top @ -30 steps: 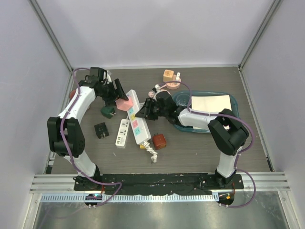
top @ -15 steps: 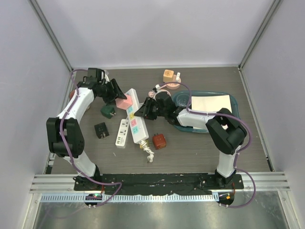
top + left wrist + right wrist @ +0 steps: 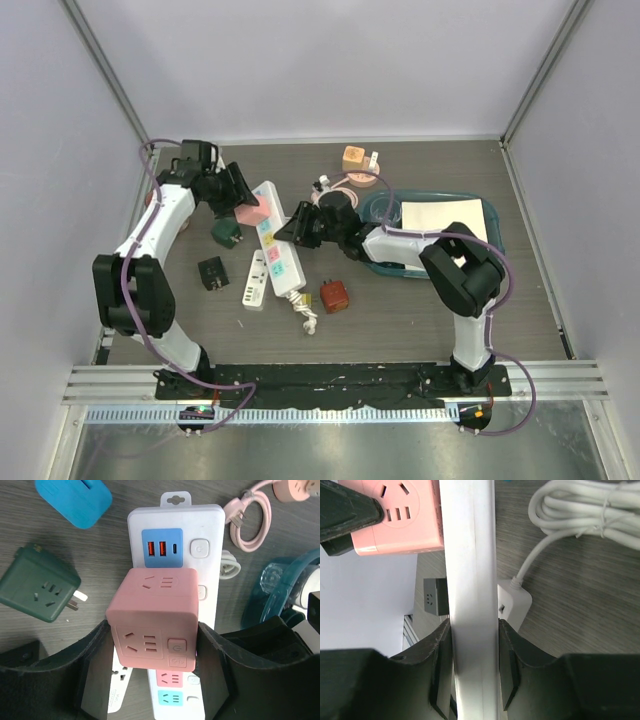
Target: Pull the plug off the socket
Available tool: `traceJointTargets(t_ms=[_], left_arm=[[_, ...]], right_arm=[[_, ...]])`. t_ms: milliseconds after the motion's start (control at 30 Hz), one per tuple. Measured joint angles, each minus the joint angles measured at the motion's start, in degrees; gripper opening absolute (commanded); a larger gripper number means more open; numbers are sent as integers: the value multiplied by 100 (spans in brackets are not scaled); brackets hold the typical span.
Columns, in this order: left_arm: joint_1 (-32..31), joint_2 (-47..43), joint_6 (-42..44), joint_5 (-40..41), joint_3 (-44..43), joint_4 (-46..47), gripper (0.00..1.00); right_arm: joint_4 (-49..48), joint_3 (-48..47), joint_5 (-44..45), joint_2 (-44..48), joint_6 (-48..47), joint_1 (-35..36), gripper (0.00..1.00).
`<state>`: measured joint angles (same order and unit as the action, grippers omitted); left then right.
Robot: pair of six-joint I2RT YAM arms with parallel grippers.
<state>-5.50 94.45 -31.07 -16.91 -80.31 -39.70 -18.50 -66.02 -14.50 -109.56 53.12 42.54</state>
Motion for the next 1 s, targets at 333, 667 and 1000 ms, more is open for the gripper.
traceJointTargets(t_ms=[333,667,1000], left_arm=[[20,-299,-72,645,44,164,0],[-20,-234,2,669,-789,-577,0],[-149,-540,-17,391,66,-601,0]], right_arm=[[68,-673,-188,-424,-83,-17,1],[125,-686,256,-538,-4,-175,1],[645,-1274,389,-645,118,-363,1]])
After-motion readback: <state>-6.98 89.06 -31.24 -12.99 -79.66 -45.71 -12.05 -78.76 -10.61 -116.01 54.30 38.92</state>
